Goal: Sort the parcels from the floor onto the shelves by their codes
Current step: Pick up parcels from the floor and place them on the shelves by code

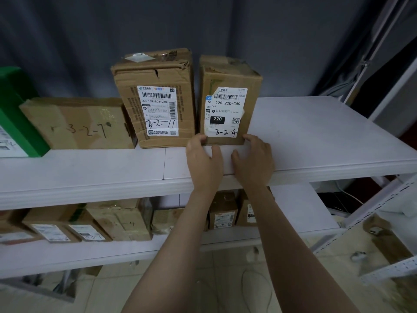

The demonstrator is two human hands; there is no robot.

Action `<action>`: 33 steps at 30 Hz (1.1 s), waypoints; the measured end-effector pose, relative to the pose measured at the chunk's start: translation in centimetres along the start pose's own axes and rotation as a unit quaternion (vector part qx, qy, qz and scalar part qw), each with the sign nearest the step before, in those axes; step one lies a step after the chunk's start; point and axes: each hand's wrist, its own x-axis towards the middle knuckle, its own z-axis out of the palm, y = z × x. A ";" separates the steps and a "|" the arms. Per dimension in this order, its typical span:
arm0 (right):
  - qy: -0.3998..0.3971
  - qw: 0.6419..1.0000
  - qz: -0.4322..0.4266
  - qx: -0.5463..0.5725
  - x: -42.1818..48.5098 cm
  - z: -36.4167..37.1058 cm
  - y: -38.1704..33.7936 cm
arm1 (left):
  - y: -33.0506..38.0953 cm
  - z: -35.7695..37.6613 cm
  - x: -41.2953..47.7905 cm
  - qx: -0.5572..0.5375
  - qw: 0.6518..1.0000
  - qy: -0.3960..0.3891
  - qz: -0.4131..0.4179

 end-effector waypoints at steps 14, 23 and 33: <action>0.020 0.974 -0.059 0.216 -8.5 -3.1 -0.8 | 0.0 -7.0 -4.7 -0.002 0.998 0.046 -0.042; -0.097 0.950 -0.116 0.272 -20.4 -2.6 -4.9 | -3.4 -18.4 -14.6 0.067 0.977 0.132 -0.156; -0.413 0.852 -0.186 0.263 -36.4 -0.9 -11.6 | -7.6 -34.2 -26.8 0.146 0.901 0.255 -0.320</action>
